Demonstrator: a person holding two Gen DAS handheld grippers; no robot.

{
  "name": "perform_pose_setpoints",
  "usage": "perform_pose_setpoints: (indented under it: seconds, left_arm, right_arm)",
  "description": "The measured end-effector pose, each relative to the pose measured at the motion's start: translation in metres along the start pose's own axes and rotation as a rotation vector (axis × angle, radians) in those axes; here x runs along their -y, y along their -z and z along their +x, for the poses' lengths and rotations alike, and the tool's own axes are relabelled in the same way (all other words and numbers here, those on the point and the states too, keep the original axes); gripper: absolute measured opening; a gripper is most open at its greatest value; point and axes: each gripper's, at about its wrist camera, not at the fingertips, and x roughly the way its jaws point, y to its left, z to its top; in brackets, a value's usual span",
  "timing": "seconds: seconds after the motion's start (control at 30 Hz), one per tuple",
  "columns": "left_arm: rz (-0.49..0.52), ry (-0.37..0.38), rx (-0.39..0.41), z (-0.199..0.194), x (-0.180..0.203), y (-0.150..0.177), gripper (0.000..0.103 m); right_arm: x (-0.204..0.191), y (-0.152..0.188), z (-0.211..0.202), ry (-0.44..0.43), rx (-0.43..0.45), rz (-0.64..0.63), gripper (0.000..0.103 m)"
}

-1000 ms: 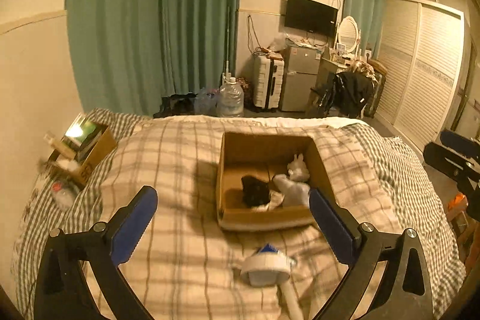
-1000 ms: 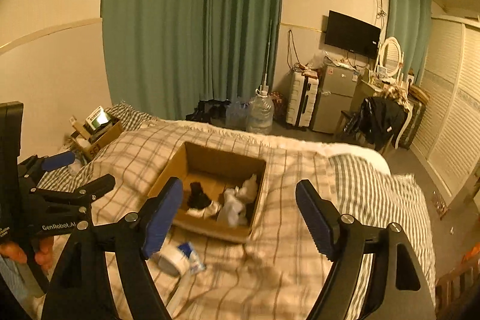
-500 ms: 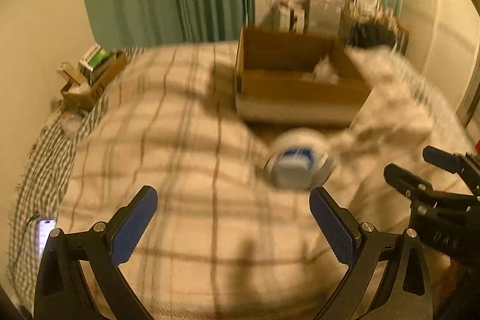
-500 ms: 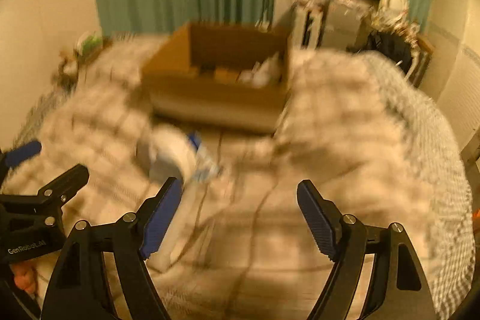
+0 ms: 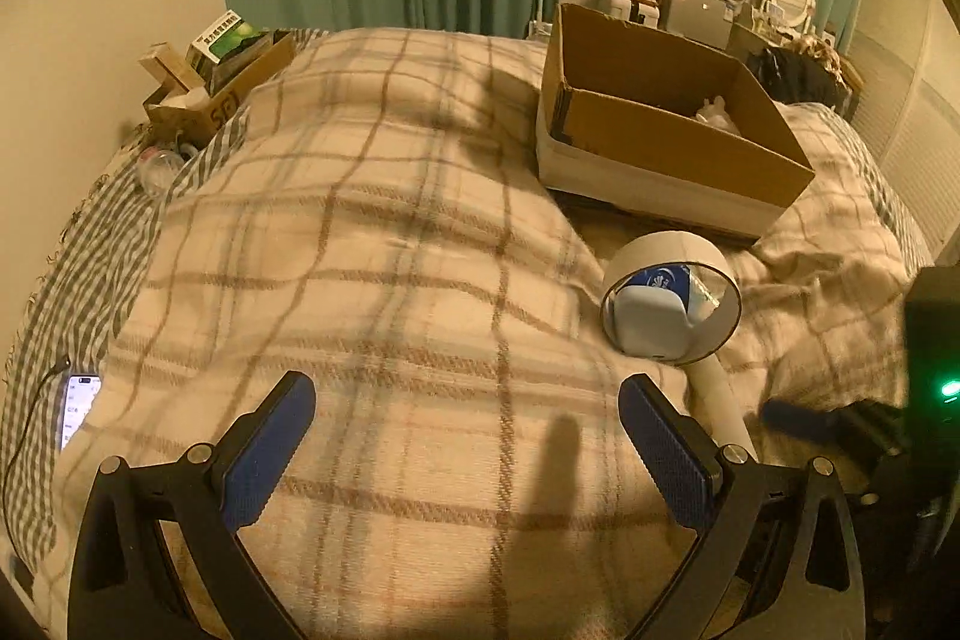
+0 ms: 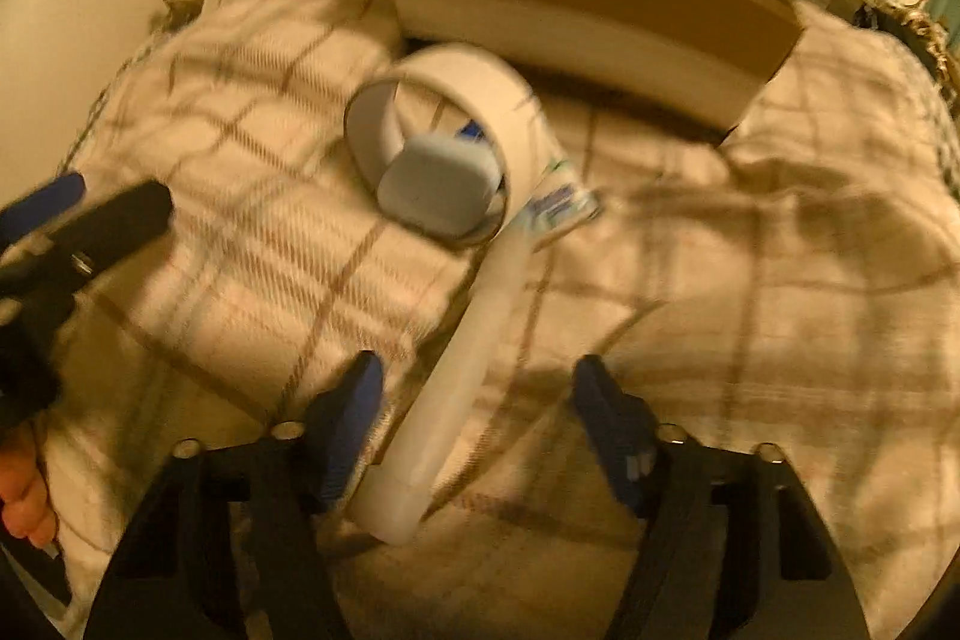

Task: Organize objects
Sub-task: 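Grasp the white tube with the right gripper, then grasp the white tape roll with the left gripper while right gripper holds the tube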

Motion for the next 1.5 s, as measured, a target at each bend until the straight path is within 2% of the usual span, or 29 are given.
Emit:
perform_pose_setpoints:
  seconds: [0.07, 0.1, 0.13, 0.3, 0.57, 0.7, 0.8, 0.97, 1.27, 1.3, 1.37, 1.5]
  left_arm:
    - [0.003, 0.003, 0.002, 0.0, 0.001, -0.001, 0.103]
    - [0.005, 0.005, 0.003, 0.0, 0.001, -0.001, 0.103]
    - [0.006, 0.008, 0.004, -0.001, 0.001, -0.001, 0.103]
    - [0.004, 0.01, -0.001, -0.002, 0.002, -0.002, 0.103]
    - [0.095, 0.016, -0.035, 0.005, 0.029, -0.005, 0.103]
    - [0.127, 0.058, -0.052, 0.011, 0.048, -0.013, 0.103]
    - [0.141, 0.109, -0.08, 0.021, 0.066, -0.02, 0.103]
    - [0.194, 0.126, -0.126, 0.046, 0.095, -0.027, 0.103]
    - [0.202, 0.108, -0.192, 0.095, 0.112, -0.036, 0.103]
    - [0.204, 0.107, -0.196, 0.099, 0.113, -0.037, 0.1]
    - [0.211, 0.131, -0.218, 0.105, 0.114, -0.038, 0.087]
    - [0.202, 0.153, -0.218, 0.1, 0.112, -0.034, 0.086]
  right_arm:
    - [-0.001, 0.001, 0.005, -0.022, -0.023, -0.008, 0.039]
    - [-0.002, 0.001, 0.004, -0.031, -0.019, -0.009, 0.021]
    - [-0.002, 0.003, 0.002, -0.031, -0.011, -0.011, 0.014]
    - [0.007, 0.006, -0.03, -0.037, 0.082, 0.038, 0.012]
    - [0.041, 0.0, -0.074, -0.025, 0.191, 0.105, 0.011]
    - [0.05, -0.019, -0.086, 0.035, 0.23, 0.087, 0.011]
    - [0.06, -0.034, -0.092, 0.047, 0.25, 0.078, 0.011]
    - [0.075, -0.054, -0.093, 0.073, 0.284, 0.079, 0.011]
    - [0.095, -0.044, -0.058, 0.022, 0.246, 0.149, 0.011]
    - [0.095, -0.044, -0.057, 0.017, 0.248, 0.151, 0.011]
    - [0.095, -0.043, -0.058, 0.014, 0.256, 0.152, 0.011]
    - [0.093, -0.039, -0.058, 0.018, 0.255, 0.152, 0.011]
